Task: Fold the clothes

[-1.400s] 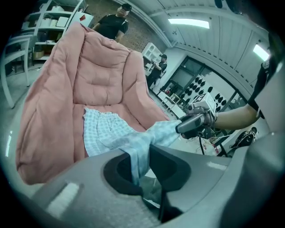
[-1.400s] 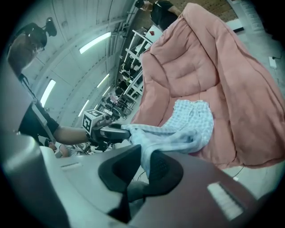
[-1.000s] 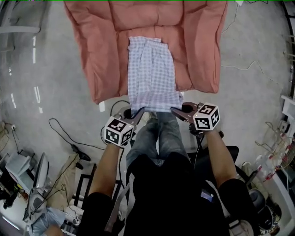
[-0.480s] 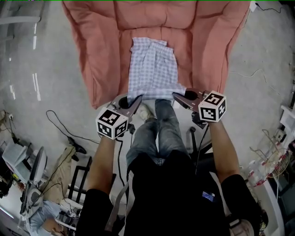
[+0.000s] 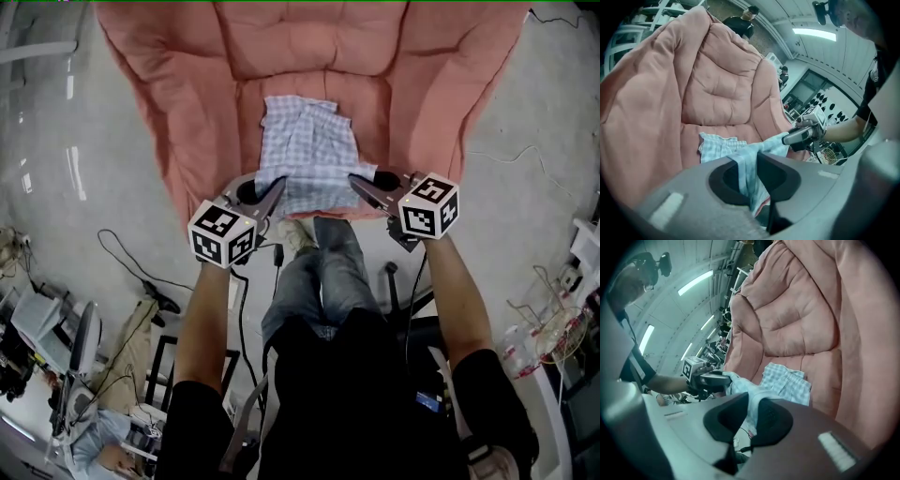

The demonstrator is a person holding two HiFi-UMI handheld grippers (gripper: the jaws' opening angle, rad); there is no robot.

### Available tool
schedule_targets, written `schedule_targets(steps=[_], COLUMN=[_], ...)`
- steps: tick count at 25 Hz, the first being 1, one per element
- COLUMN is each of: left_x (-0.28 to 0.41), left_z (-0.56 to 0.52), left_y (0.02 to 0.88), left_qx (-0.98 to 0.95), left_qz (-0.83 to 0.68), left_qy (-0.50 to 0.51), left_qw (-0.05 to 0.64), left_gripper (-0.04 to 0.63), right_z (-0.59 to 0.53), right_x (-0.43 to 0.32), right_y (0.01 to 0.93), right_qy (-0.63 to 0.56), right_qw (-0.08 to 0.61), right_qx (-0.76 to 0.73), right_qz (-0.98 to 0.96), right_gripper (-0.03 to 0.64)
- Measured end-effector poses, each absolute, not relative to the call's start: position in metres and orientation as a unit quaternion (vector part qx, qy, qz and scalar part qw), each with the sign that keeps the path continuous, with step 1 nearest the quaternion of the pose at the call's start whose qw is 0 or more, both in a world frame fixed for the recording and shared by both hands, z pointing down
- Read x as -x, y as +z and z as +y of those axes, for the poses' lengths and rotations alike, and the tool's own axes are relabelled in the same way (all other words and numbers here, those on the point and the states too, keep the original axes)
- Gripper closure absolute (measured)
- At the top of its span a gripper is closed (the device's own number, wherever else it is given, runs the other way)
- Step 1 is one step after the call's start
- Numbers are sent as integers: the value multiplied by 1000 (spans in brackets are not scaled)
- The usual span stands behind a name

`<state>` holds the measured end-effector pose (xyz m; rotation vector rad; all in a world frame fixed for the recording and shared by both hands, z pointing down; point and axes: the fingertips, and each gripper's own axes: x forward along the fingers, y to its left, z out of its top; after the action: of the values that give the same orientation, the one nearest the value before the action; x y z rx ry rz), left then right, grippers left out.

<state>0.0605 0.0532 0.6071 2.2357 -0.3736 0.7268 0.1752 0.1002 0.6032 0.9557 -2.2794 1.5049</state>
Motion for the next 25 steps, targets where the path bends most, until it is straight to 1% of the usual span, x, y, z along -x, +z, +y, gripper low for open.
schedule_targets(steps=[10,17,18,22,23,24,25], left_x=[-75,-83,-83,-79,-77,-76,-74], left_z=[-2,-24,-25,-31,-33,-35,-36], left_y=[632,662,666,675,675,674,673], left_qx=[-861,-850,-848,-838,-837,-838,-838], left_qz=[-154,-157,-157,-172,-177,-181,-185], left_qy=[293,316,321,339,339,339,340], left_qw=[386,391,392,392,391,388,384], left_gripper=[545,537,532,473,469,469,464], right_z=[35,15,14,13,12,11,10], right_x=[-193,-198,-199,-205,-206,-206,-206], right_y=[635,666,669,681,684,686,689], right_qy=[505,491,491,490,488,486,484], right_qw=[150,195,199,215,219,223,229], right_qx=[-365,-376,-378,-393,-398,-401,-404], right_qz=[-768,-761,-759,-748,-746,-744,-742], right_gripper=[595,595,595,595,594,587,539])
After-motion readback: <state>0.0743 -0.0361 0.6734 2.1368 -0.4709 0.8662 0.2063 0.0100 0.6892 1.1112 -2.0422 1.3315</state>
